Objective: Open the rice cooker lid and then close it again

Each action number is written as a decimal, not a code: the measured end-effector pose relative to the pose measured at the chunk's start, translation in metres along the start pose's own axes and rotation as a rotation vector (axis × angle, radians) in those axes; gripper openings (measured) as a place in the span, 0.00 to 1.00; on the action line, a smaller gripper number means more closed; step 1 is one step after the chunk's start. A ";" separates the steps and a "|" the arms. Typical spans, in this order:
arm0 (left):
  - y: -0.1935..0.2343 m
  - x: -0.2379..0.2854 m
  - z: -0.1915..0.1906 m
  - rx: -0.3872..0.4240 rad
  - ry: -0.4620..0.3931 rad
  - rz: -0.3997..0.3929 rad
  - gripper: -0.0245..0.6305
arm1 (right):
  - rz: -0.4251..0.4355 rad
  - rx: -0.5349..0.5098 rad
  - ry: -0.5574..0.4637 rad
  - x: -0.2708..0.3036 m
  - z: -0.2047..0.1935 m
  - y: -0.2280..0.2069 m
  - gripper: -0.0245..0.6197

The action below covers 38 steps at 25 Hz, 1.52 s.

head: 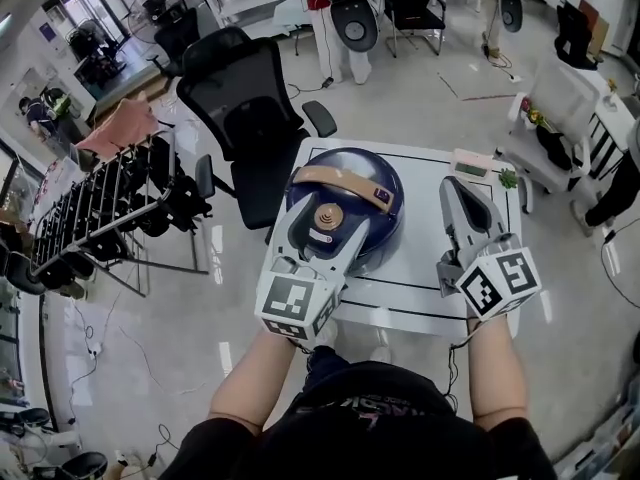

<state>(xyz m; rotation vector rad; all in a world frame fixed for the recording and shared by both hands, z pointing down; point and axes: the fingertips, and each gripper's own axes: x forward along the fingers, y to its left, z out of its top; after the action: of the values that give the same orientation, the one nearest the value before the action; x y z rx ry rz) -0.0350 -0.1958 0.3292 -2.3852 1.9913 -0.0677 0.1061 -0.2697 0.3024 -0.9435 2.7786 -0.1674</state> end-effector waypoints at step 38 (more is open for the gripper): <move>0.046 0.067 -0.064 0.517 0.185 -0.350 0.55 | -0.181 0.054 0.144 0.072 -0.063 0.010 0.04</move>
<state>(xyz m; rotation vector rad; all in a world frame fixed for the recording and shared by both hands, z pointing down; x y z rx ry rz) -0.0722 -0.2702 0.3909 -2.3887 1.3542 -0.7354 0.0303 -0.3036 0.3512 -1.2138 2.7975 -0.3489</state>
